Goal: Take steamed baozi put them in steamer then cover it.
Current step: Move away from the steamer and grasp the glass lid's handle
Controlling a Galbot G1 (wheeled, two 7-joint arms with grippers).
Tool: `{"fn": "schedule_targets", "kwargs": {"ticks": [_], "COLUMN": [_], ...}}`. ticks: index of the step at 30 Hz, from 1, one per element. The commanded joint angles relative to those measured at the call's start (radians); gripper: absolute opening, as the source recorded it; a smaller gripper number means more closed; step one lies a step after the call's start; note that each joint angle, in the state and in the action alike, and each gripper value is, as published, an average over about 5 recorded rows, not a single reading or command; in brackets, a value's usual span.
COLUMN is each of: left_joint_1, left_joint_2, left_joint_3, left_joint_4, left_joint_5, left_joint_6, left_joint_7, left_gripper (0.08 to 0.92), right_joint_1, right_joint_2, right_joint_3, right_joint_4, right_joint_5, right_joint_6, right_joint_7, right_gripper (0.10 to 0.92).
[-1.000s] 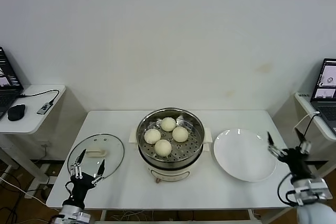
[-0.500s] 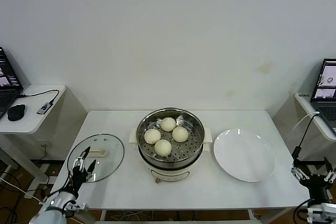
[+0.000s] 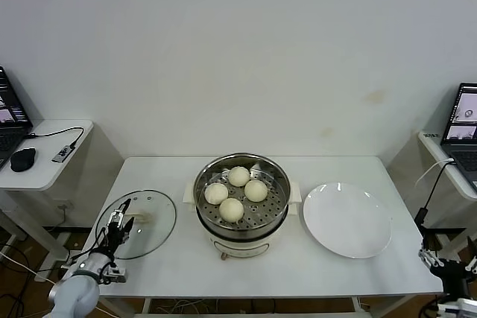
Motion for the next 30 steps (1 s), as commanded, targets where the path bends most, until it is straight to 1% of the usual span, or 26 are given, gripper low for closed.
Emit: {"fn": "schedule_targets", "kwargs": {"ticks": [1, 10, 23, 26, 30], "left_joint_1": [-0.105, -0.156, -0.202, -0.203, -0.202], "left_joint_2": [0.006, 0.004, -0.013, -0.016, -0.020], "left_joint_3": [0.026, 0.041, 0.052, 0.055, 0.057], "left_joint_4": [0.101, 0.155, 0.211, 0.221, 0.231], "left_joint_5": [0.035, -0.004, -0.024, -0.028, -0.036], "left_joint_6": [0.007, -0.004, -0.044, -0.048, -0.056], "left_joint_7": [0.006, 0.022, 0.014, 0.015, 0.016], "left_gripper": [0.823, 0.823, 0.818, 0.771, 0.654], "right_joint_1": [-0.006, -0.008, -0.011, -0.012, -0.015], "right_joint_2": [0.015, 0.015, 0.010, 0.011, 0.013], "right_joint_3": [0.006, 0.006, 0.014, 0.012, 0.009], "right_joint_4": [-0.013, -0.015, -0.016, -0.015, -0.011], "right_joint_5": [-0.011, -0.012, -0.002, -0.005, -0.008], "right_joint_6": [0.004, 0.008, 0.001, 0.002, 0.002], "right_joint_7": [0.005, 0.005, 0.020, 0.018, 0.017], "right_gripper": [0.823, 0.823, 0.823, 0.823, 0.823]}}
